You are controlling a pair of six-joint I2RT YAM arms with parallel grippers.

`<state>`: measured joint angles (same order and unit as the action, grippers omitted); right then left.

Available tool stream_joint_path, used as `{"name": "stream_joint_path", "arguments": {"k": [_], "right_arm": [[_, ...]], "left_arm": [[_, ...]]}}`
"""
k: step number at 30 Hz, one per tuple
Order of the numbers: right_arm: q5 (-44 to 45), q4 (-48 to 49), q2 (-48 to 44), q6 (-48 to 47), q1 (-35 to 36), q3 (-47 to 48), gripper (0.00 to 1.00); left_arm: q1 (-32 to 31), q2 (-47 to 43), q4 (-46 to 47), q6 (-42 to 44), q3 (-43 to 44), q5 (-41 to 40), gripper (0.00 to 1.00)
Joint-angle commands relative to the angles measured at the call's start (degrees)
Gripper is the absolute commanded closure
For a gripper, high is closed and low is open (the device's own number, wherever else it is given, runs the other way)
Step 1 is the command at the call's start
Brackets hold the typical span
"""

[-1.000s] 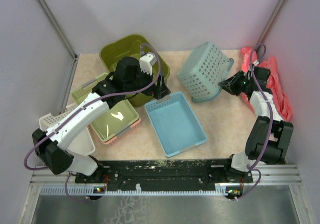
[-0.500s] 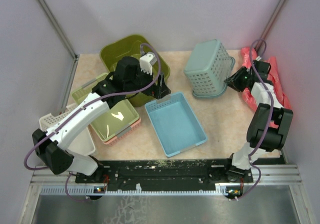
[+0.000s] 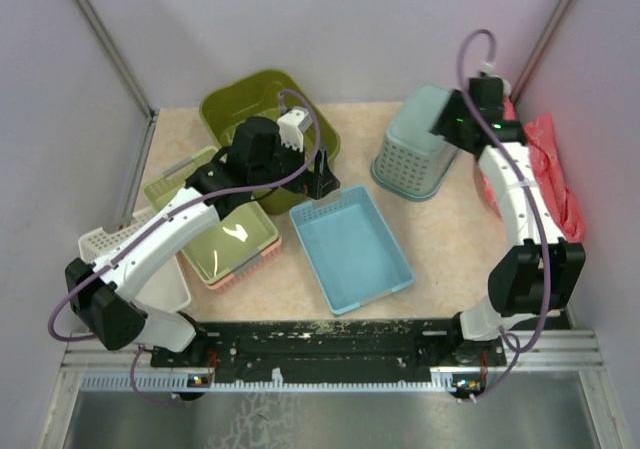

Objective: Turn the large container upside down

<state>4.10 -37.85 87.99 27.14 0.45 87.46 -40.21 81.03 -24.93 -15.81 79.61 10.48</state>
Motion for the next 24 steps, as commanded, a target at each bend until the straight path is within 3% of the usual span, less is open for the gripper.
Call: {"name": "stream_joint_path", "arguments": {"k": [1,5,10,16,24], "right_arm": [[6.3,-3.1,1.9,-0.7,17.0,6.1,0.40],[5.2,-2.5,9.4,2.6,24.1,9.7,0.40],[8.6,-2.7,16.9,4.7,24.0,12.5,0.40],[12.7,-5.0,21.8,0.4,16.9,15.9,0.40],[17.8,-6.7,18.9,-2.8,6.0,17.3,0.40]], "left_arm": [[0.2,-3.7,0.6,-3.1,-2.3,-5.5,0.00],[1.5,-8.2,0.3,-7.1,-5.9,-12.4,0.00],[2.6,-12.8,0.3,-9.5,-10.1,-14.6,0.00],[2.6,-14.0,-1.3,-8.9,-10.0,-14.4,0.00],[2.6,-14.5,-1.0,-7.9,-10.9,-12.2,0.00]]}}
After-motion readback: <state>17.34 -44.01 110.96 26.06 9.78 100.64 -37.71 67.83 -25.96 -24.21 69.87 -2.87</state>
